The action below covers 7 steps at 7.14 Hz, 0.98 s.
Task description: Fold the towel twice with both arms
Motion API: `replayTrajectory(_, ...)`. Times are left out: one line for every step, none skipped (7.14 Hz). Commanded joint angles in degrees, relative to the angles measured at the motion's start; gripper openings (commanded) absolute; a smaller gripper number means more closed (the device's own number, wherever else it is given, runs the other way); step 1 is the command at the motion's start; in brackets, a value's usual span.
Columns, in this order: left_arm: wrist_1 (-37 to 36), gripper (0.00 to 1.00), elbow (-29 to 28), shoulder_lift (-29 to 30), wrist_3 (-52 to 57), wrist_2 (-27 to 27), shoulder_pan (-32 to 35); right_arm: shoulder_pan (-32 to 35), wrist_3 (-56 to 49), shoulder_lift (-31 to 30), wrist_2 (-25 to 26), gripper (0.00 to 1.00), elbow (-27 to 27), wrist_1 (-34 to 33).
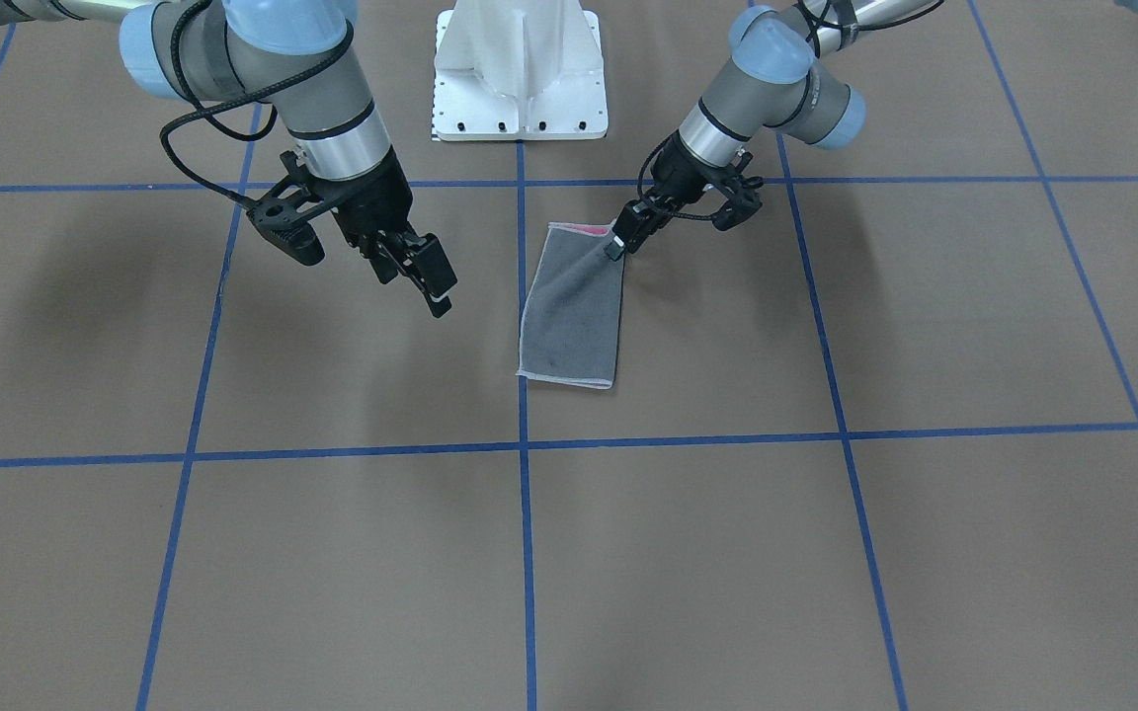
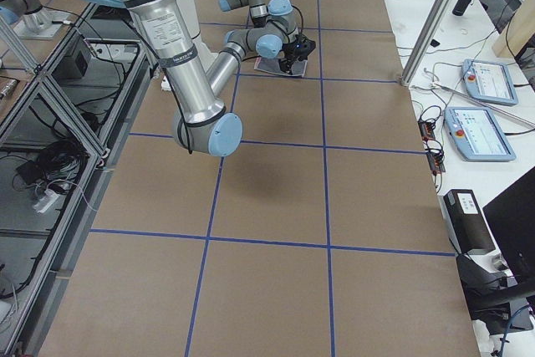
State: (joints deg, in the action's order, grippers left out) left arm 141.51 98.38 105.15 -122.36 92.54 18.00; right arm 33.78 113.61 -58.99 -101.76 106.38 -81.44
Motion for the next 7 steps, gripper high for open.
replayTrajectory(-0.71,0.00,0.23,0.24,-0.07,0.09,-0.07,0.15,-0.06,-0.07,-0.02,1.00,-0.03,-0.03)
replayTrajectory(-0.71,0.00,0.40,0.32,-0.16,0.96,-0.07,0.06,0.03,-0.07,-0.02,1.00,-0.03,-0.03)
replayTrajectory(-0.71,0.00,0.93,-0.02,-0.16,2.01,0.01,0.06,0.03,-0.07,-0.02,1.00,-0.12,-0.03)
replayTrajectory(-1.06,0.00,1.02,-0.46,-0.16,2.20,0.01,0.06,0.03,-0.16,-0.02,1.00,-0.12,-0.03)
replayTrajectory(-3.15,0.00,1.80,-0.73,-0.16,2.20,0.01,0.06,0.03,-0.07,-0.02,1.00,-0.12,-0.03)
replayTrajectory(-6.57,0.00,3.90,-0.82,-0.16,2.20,0.01,0.06,0.03,0.02,-0.02,1.00,-0.12,-0.03)
replayTrajectory(-12.69,0.00,7.05,-0.47,-0.24,2.20,0.01,0.06,0.03,0.02,-0.02,1.00,-0.12,-0.03)
